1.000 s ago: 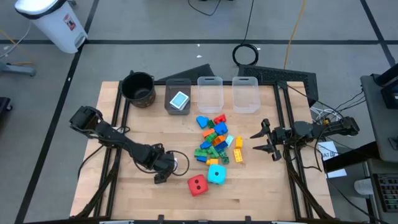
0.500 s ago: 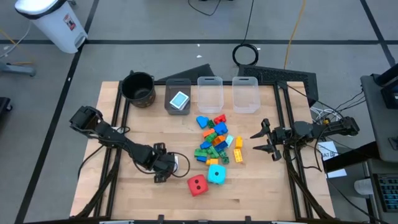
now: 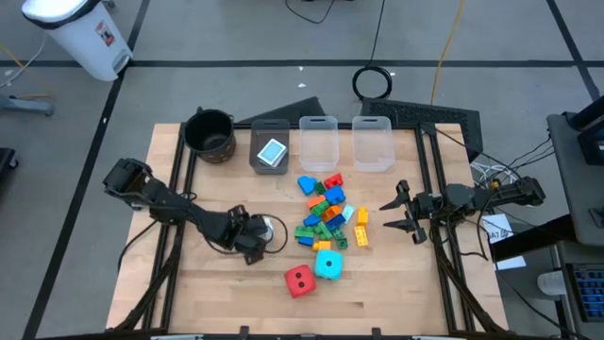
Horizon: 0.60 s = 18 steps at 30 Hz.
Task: Pick & Place Toys
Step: Put the playing card box into the black bin
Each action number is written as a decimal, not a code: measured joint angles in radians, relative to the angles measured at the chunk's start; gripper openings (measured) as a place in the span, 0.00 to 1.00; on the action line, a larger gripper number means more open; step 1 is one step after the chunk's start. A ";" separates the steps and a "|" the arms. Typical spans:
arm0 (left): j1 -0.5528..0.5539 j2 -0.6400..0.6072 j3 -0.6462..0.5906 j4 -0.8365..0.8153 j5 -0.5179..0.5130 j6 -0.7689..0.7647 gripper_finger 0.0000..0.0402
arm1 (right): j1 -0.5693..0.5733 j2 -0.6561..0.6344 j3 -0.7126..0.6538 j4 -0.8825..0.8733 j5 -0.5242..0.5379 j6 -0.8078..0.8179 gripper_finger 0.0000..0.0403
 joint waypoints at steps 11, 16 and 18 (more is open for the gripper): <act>0.207 -0.245 0.118 0.014 -0.136 0.028 0.75 | 0.000 0.000 0.000 0.000 0.000 0.000 0.47; 0.391 -0.253 0.182 0.016 -0.140 0.123 0.75 | 0.000 0.000 0.000 0.000 0.000 0.000 0.46; 0.467 -0.241 0.195 0.025 -0.132 0.165 0.75 | 0.000 0.000 0.000 0.000 0.000 0.000 0.47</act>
